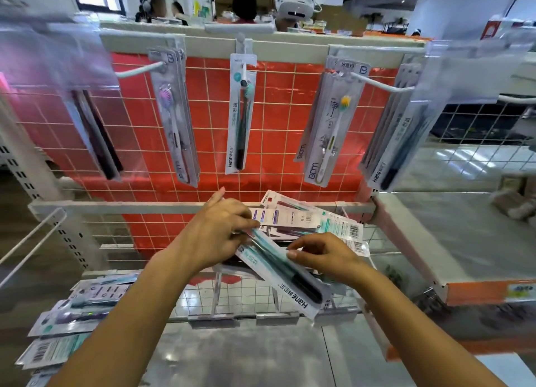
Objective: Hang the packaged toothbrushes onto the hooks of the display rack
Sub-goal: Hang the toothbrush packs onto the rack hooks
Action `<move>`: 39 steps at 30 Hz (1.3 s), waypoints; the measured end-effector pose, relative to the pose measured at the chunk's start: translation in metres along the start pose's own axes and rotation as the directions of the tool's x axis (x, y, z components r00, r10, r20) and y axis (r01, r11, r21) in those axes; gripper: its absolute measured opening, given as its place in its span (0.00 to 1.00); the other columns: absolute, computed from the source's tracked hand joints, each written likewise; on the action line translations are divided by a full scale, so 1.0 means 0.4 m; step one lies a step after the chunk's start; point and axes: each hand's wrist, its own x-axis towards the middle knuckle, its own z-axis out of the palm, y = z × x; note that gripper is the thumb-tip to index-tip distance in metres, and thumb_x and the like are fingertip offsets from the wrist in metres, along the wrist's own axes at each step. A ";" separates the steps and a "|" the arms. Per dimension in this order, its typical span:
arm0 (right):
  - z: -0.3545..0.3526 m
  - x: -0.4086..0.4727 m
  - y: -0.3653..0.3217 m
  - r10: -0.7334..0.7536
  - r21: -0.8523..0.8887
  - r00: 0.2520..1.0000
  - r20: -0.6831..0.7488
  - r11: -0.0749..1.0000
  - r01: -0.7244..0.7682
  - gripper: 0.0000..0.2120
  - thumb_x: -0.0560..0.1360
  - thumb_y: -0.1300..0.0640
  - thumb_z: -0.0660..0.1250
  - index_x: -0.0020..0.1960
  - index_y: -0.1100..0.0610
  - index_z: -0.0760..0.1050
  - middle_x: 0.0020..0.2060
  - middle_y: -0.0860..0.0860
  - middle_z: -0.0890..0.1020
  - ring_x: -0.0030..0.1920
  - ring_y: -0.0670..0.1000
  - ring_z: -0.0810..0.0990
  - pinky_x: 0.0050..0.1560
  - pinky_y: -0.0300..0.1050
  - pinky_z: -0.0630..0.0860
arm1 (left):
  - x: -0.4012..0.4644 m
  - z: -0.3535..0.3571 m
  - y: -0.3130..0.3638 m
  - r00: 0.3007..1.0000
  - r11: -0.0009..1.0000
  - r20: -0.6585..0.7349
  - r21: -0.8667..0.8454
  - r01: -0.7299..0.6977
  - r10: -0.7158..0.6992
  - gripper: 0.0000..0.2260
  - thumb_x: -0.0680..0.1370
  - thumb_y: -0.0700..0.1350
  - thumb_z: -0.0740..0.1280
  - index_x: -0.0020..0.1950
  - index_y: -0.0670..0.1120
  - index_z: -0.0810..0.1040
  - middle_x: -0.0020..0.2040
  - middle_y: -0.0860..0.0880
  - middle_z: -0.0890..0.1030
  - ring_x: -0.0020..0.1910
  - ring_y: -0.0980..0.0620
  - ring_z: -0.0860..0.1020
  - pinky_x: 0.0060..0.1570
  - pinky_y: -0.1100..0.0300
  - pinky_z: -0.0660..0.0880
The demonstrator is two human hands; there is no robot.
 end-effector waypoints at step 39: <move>0.161 0.041 -0.037 -0.042 0.510 0.925 -0.378 0.824 0.246 0.21 0.67 0.69 0.72 0.53 0.48 0.77 0.50 0.45 0.82 0.50 0.42 0.81 0.49 0.34 0.77 | -0.095 0.145 0.159 0.658 0.179 0.071 -0.935 0.305 -0.750 0.46 0.66 0.31 0.74 0.65 0.69 0.53 0.51 0.58 0.80 0.50 0.59 0.81 0.48 0.63 0.77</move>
